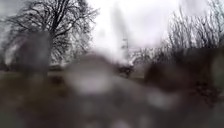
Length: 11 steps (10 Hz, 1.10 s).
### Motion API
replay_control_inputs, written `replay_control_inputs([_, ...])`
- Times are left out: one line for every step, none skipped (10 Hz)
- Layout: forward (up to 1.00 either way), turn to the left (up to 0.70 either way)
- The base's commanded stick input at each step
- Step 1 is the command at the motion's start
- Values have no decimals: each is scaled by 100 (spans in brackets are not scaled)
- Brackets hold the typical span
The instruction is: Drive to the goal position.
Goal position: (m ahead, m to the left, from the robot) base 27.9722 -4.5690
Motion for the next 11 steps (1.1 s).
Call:
replay_control_inputs([85, 0])
replay_control_inputs([85, 0])
replay_control_inputs([85, 0])
replay_control_inputs([85, 0])
replay_control_inputs([85, 0])
replay_control_inputs([85, 0])
replay_control_inputs([85, 0])
replay_control_inputs([85, 0])
replay_control_inputs([85, 0])
replay_control_inputs([85, 0])
replay_control_inputs([85, 0])
